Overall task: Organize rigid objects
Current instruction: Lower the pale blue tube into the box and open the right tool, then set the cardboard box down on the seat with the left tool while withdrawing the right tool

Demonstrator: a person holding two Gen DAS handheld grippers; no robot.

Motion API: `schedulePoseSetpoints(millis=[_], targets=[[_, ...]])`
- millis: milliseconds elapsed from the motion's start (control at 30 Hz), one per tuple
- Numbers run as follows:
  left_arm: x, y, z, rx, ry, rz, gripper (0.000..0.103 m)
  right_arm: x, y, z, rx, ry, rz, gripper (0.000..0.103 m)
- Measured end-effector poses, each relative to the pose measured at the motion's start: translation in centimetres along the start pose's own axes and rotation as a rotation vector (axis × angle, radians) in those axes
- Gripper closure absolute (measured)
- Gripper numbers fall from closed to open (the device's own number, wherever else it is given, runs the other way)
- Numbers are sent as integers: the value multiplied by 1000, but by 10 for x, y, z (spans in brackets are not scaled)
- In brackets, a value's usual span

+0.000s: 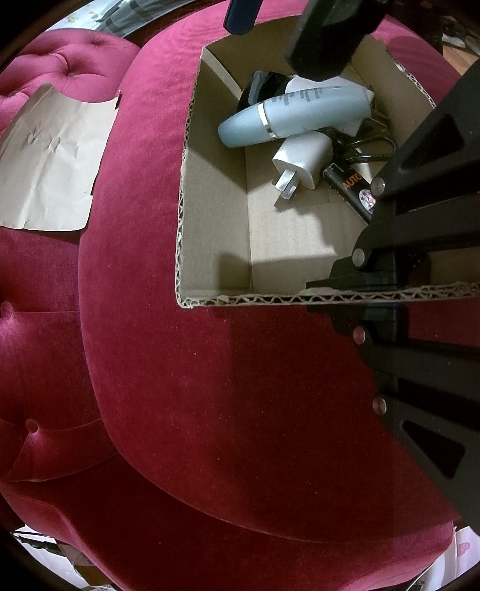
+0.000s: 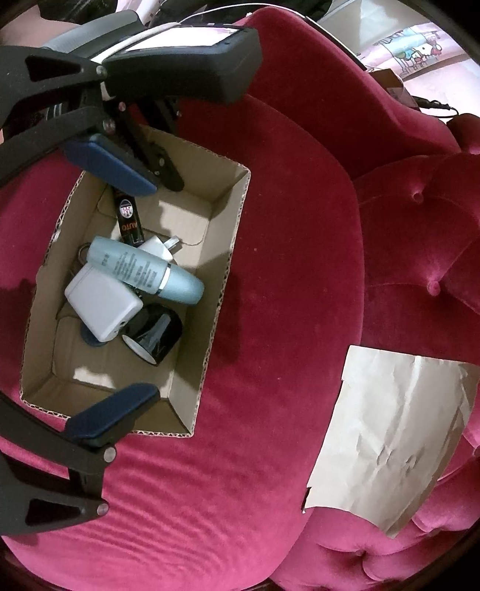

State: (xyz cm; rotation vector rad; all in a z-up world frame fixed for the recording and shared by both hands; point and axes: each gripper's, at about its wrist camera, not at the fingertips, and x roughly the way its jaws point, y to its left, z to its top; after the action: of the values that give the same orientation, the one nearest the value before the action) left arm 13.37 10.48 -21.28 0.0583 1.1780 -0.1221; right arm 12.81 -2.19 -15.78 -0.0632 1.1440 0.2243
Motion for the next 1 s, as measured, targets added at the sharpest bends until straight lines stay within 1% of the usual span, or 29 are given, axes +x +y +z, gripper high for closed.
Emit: schedulePoseSetpoints(millis=[467,567,667,733,767,800,833,867,933,967,1000], targets=[[0,-2,3,-10,8,15,99,-7,-8,0,25,-16,-14,0],[-5,-3,5,-11,-5,26,98,-9,-11,-1,32,-25,-16,0],[-11,-7,6,0,-31,64,89,-14,-15,-2,44,-34,-13,0],[-16,-7,6,-3,-44,91,77,-18,-16,-2,44,-38,-12,0],[-19,-7,6,-5,-50,95,74,-21,-16,-3,43,-41,-15,0],[-22,-8,6,-7,-55,97,66,-23,-17,-3,42,-44,-17,0],[-25,-7,5,-11,-62,101,54,-25,-17,-4,40,-46,-16,0],[-29,-7,5,-17,-71,101,49,-29,-18,-5,39,-48,-18,0],[-36,-5,4,-33,-76,93,32,-34,-19,-7,39,-51,-25,0],[-39,-4,4,-41,-71,87,27,-36,-20,-7,38,-51,-27,0],[-43,-4,4,-46,-69,80,16,-39,-20,-9,37,-51,-32,0]])
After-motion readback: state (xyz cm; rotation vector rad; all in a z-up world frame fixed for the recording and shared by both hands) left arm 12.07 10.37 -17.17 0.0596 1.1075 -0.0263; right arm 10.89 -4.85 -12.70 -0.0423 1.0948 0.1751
